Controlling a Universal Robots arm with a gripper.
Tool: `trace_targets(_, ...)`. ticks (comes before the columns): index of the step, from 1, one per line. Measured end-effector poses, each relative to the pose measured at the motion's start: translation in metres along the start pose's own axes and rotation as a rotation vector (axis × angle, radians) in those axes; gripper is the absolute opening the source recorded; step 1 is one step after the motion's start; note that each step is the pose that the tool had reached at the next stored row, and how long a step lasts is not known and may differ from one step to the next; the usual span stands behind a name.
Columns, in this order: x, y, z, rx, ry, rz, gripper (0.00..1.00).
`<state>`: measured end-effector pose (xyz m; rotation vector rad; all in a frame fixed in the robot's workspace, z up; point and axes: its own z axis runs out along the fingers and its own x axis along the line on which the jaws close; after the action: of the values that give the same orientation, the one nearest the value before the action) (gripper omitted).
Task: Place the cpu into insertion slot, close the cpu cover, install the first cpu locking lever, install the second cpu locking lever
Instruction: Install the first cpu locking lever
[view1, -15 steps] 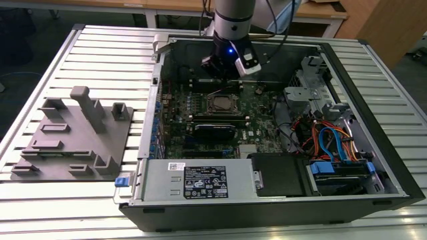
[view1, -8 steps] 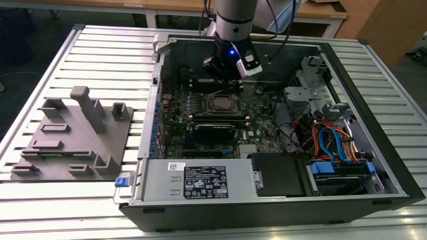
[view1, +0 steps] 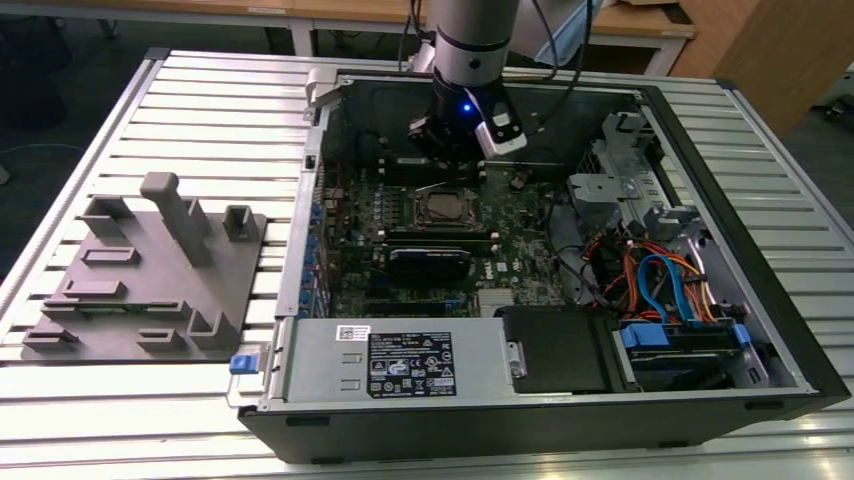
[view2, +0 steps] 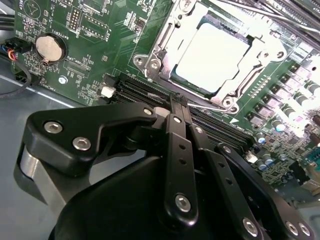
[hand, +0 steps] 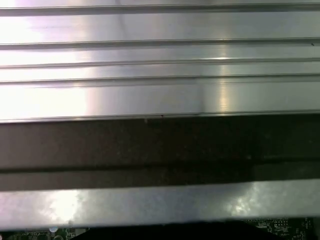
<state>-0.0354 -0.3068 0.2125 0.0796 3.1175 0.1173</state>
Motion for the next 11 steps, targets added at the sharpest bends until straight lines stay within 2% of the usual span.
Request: trace_targets(11,-0.0035,-0.0003,0.007,0.0001,0.0,0.0,0.1)
